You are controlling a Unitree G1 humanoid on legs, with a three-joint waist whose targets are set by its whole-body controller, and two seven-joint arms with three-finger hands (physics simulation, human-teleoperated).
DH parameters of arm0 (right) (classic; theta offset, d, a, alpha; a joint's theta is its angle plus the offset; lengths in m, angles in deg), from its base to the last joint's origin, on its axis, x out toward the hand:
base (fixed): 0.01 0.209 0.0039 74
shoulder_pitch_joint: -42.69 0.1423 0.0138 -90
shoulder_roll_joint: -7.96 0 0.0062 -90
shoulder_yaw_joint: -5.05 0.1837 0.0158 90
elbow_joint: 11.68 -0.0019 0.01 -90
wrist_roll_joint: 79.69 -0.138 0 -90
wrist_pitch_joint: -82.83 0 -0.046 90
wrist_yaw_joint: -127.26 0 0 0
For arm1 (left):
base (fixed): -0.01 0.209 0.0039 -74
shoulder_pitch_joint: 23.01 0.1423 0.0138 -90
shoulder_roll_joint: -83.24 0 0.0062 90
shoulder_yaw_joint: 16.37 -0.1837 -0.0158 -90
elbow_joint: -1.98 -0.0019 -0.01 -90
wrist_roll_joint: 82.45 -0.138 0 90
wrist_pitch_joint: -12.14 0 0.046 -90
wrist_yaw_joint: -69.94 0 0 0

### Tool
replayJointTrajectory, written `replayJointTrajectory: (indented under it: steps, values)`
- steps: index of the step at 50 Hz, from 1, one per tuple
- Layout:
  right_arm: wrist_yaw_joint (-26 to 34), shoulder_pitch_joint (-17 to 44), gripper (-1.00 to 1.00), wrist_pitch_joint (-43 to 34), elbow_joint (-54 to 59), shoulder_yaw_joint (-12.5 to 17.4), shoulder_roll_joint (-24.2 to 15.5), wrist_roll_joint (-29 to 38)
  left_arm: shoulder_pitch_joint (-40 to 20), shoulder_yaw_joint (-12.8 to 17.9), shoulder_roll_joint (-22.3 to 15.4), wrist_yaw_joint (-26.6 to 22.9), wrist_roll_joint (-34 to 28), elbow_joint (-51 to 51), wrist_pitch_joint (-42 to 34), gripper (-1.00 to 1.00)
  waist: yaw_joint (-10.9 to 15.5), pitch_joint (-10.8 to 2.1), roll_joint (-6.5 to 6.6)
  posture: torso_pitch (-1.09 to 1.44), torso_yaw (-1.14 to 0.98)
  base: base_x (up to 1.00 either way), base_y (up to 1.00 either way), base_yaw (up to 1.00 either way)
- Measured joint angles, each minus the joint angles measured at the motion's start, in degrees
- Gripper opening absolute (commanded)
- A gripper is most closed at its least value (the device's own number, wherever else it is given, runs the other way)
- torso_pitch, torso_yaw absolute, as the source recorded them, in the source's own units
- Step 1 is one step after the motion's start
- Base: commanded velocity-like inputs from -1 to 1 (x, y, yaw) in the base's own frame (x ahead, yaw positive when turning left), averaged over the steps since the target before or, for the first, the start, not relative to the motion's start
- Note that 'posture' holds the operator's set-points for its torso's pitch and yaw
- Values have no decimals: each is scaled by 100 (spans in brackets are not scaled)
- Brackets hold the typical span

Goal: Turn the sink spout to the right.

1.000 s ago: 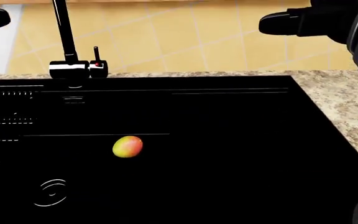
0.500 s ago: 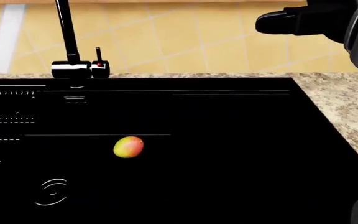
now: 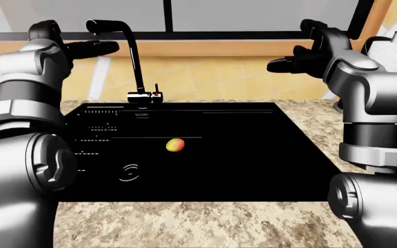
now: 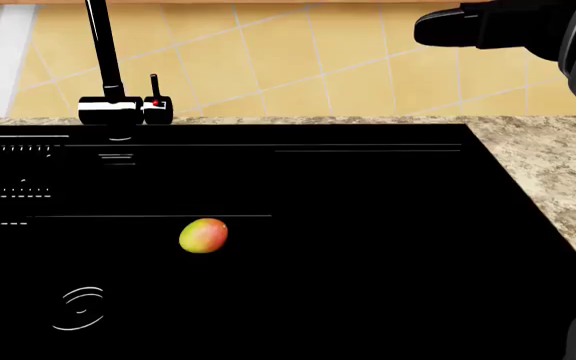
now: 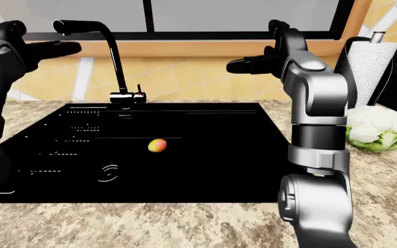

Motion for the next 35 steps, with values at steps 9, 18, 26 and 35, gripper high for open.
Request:
replayJointTrajectory:
  steps: [9, 18, 26, 35]
  values:
    - [5, -39, 100, 3, -24, 3, 6, -8, -226, -75, 102, 4, -107, 122, -48, 100, 10, -3, 2, -40, 0, 0, 0, 0]
    - [-5, -49, 100, 32, -6, 18, -5, -14, -176, -73, 221, 14, -131, 65, -37, 100, 2, 2, -3, -40, 0, 0, 0, 0]
    - [-10, -62, 100, 20, -21, 25, -12, -28, -219, -78, 245, 6, -125, 97, -96, 100, -1, 17, -21, -40, 0, 0, 0, 0]
    - [-7, -92, 100, 43, -15, 24, -15, -44, -320, -129, 375, -10, -122, 196, -110, 100, 9, 1, -27, -40, 0, 0, 0, 0]
